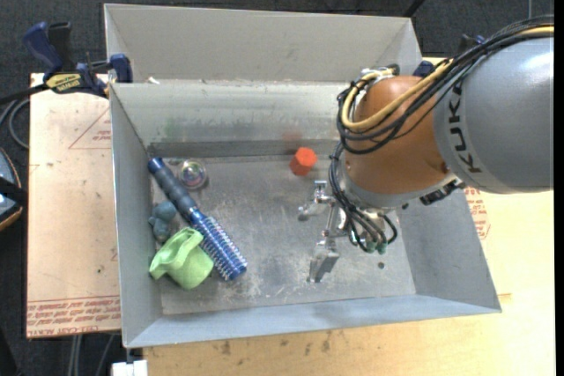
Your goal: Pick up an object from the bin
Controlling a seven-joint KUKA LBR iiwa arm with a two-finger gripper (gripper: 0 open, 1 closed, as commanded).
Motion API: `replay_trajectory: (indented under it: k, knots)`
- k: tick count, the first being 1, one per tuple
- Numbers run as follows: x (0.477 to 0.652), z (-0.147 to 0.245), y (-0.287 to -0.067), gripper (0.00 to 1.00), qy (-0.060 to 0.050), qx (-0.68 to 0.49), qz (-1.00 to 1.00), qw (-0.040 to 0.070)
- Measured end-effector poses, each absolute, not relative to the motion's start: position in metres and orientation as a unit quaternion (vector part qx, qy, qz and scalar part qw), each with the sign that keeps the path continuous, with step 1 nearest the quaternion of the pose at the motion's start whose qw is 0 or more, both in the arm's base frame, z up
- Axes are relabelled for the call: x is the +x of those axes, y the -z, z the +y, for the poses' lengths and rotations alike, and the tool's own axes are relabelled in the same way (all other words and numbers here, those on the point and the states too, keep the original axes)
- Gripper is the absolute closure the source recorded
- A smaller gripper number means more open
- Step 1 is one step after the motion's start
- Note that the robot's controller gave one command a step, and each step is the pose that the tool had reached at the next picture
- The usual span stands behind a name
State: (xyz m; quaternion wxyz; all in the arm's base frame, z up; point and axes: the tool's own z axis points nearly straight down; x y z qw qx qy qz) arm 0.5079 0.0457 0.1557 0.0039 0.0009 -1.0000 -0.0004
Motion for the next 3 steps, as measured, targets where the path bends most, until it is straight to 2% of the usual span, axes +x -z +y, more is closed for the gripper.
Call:
replay_trajectory:
  k: [1,2,3]
  knots:
    - [0.478,0.143,-0.152,0.00,0.002,0.039,-0.999,0.001]
    - [0.505,0.161,-0.190,0.00,0.001,0.065,-0.998,-0.003]
    - [0.516,0.219,-0.092,0.00,0.001,0.060,-0.998,0.001]
